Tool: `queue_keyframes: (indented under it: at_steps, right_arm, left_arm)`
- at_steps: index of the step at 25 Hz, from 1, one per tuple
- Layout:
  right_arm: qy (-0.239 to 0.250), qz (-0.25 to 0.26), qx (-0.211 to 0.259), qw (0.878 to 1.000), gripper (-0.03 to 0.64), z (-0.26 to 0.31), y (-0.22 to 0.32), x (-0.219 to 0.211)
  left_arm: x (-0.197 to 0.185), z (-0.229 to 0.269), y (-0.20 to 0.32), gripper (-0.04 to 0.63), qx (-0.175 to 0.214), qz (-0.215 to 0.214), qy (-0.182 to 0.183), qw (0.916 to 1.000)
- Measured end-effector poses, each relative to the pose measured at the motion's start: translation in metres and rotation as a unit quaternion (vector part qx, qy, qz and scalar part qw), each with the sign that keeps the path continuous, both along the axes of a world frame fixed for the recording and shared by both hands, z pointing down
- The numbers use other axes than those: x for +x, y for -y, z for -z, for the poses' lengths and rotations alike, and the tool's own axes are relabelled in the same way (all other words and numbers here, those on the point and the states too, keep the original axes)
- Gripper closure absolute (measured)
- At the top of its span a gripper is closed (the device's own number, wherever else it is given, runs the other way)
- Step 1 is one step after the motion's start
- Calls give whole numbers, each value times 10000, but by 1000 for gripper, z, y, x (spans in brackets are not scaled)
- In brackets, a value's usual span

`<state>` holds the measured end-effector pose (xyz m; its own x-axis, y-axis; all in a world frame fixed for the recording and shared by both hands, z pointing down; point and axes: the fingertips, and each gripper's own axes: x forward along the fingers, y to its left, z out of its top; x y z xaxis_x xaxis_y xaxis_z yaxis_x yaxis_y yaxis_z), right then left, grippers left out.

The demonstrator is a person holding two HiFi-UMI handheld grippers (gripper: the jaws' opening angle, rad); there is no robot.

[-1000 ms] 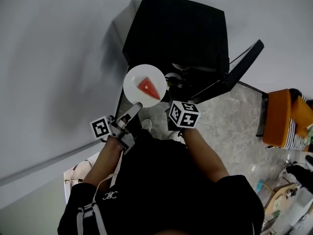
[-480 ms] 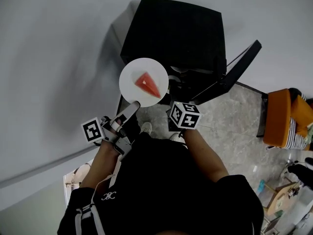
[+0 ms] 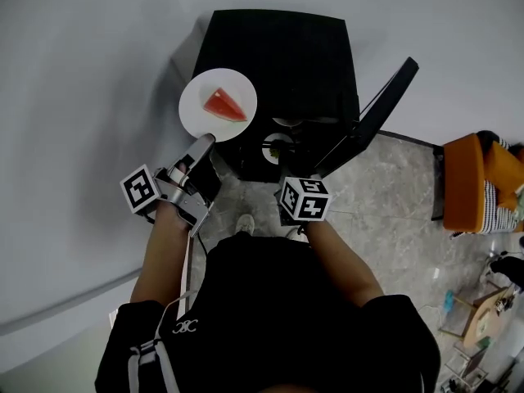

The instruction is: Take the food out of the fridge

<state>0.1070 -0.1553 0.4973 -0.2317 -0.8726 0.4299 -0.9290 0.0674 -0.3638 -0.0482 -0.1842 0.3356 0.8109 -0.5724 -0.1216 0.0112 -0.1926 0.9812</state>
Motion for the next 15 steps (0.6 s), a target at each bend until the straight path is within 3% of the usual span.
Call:
queue_keyframes:
  at_steps: [6, 15]
  right_arm:
    - [-39, -121, -15, 9999, 618, -1, 6, 21]
    - [-143, -250, 51, 9996, 618, 5, -7, 28]
  left_arm:
    - [24, -2, 47, 583, -218, 55, 49, 9997]
    - [27, -18, 60, 581, -473, 162, 42, 9987]
